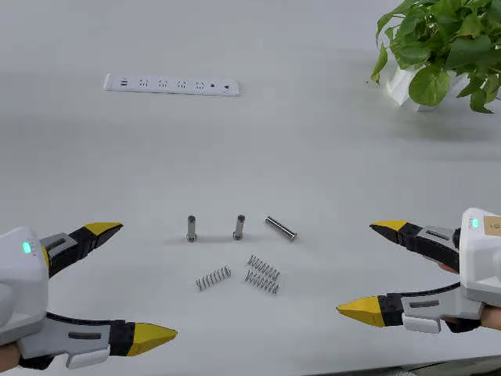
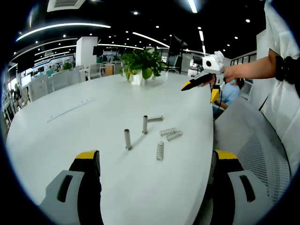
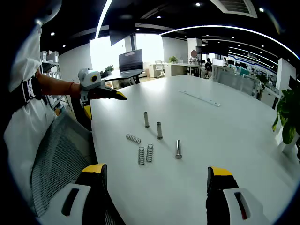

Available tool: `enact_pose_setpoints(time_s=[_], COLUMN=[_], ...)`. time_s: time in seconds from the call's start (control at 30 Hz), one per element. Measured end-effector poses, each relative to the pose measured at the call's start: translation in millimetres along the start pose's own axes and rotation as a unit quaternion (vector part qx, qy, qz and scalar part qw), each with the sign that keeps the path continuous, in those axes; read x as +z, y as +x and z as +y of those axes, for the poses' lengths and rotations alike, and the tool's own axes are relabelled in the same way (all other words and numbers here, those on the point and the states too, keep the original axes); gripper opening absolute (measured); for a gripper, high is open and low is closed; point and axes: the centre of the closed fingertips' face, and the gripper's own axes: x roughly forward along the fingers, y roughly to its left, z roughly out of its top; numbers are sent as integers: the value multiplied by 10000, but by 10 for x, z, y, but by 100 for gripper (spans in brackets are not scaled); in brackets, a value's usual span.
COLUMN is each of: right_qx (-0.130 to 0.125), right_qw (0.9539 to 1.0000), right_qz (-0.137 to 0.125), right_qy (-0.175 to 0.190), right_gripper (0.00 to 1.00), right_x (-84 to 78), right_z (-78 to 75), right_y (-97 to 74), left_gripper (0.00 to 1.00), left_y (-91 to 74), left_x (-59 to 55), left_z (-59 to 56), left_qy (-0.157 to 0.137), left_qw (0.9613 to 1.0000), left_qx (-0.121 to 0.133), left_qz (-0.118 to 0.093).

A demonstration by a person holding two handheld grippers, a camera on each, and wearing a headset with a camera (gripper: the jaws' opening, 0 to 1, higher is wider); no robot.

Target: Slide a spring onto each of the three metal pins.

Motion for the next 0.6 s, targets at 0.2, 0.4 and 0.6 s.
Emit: enact_pose_setpoints(time_s=[0.2, 0.4, 0.6], right_qx=[9, 29, 47], right_qw=[10000, 10000, 10000], right_qz=[12, 33, 57], right_qy=[-21, -19, -30], right_gripper=[88, 87, 87], right_x=[10, 12, 25], right_z=[-1, 2, -16], right_y=[-4, 3, 13], left_gripper=[99, 99, 99], left_y=[5, 9, 17], left_x=[11, 12, 10], left_z=[5, 9, 12], left_qy=[1, -19, -27], left_qw=[10000, 10000, 10000], left_qx=[-2, -22, -28], left_qz=[-17, -22, -26])
